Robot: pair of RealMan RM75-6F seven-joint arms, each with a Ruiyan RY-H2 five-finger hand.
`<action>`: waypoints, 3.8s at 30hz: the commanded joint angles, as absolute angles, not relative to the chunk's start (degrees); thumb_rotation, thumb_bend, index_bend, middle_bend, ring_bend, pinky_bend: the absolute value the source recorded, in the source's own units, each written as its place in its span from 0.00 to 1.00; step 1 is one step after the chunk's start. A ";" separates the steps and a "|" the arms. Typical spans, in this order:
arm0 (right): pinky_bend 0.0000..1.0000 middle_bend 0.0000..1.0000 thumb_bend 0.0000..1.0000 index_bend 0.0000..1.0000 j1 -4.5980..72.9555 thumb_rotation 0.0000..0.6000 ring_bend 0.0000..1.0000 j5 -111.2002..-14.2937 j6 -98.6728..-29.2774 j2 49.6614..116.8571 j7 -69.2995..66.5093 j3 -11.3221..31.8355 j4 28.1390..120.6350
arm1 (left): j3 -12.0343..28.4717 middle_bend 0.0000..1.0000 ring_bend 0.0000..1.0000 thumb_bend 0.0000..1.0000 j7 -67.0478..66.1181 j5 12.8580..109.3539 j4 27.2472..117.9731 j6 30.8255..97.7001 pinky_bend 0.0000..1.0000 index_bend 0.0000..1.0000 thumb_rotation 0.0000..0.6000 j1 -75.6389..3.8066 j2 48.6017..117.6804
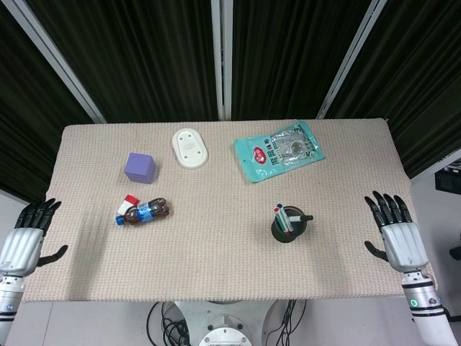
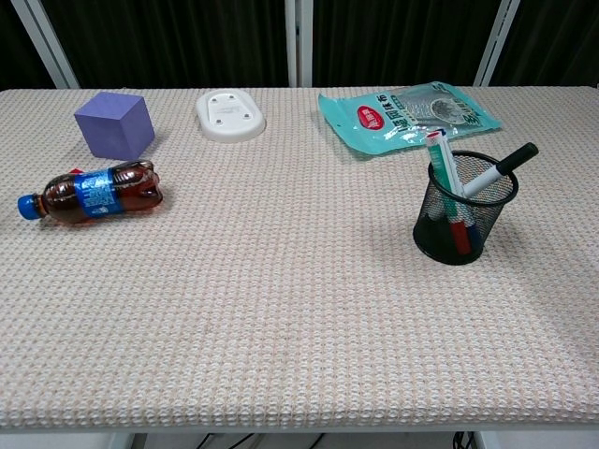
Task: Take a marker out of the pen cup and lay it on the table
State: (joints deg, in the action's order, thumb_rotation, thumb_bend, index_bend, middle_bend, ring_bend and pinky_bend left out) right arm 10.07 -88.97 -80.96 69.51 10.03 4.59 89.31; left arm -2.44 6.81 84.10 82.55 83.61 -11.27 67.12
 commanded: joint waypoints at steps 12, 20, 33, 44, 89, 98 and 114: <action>0.00 0.00 0.14 0.03 20.06 1.00 0.00 -86.39 -69.86 73.52 16.39 8.22 95.46 | -1.44 0.01 0.00 0.22 6.65 85.83 84.31 81.82 0.05 0.05 1.00 -11.39 66.39; 0.00 0.00 0.18 0.13 22.87 1.00 0.00 -82.65 -66.90 77.33 19.54 8.93 94.09 | -0.89 0.01 0.00 0.22 7.60 85.17 84.00 80.47 0.05 0.05 1.00 -11.19 66.09; 0.00 0.00 0.22 0.33 24.02 1.00 0.00 -81.28 -67.44 80.10 20.89 8.20 92.27 | -0.47 0.01 0.00 0.22 8.88 85.97 83.05 80.57 0.05 0.05 1.00 -10.56 66.38; 0.00 0.00 0.24 0.39 24.09 1.00 0.00 -82.13 -69.04 79.99 18.35 7.73 91.46 | -0.14 0.01 0.00 0.22 8.86 86.12 83.17 80.13 0.05 0.05 1.00 -10.38 66.28; 0.00 0.00 0.40 0.64 20.48 1.00 0.00 -86.78 -80.23 72.72 12.06 8.18 99.46 | 0.47 0.01 0.00 0.22 10.29 86.31 83.06 79.28 0.05 0.05 1.00 -9.74 66.13; 0.00 0.00 0.41 0.66 18.80 1.00 0.00 -83.35 -81.17 71.89 11.40 9.19 94.94 | 0.50 0.01 0.00 0.22 10.70 86.14 82.56 78.89 0.05 0.05 1.00 -9.72 66.23; 0.00 0.00 0.35 0.54 20.07 1.00 0.00 -82.55 -76.10 79.90 13.85 6.07 80.74 | 0.76 0.01 0.00 0.23 11.06 86.00 81.59 78.54 0.05 0.05 1.00 -9.85 66.34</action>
State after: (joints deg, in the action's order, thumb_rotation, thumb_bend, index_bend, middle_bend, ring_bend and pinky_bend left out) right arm 20.04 -82.39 -76.33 79.71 13.89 6.31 80.95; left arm 0.72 11.01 85.93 81.58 78.47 -9.85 66.39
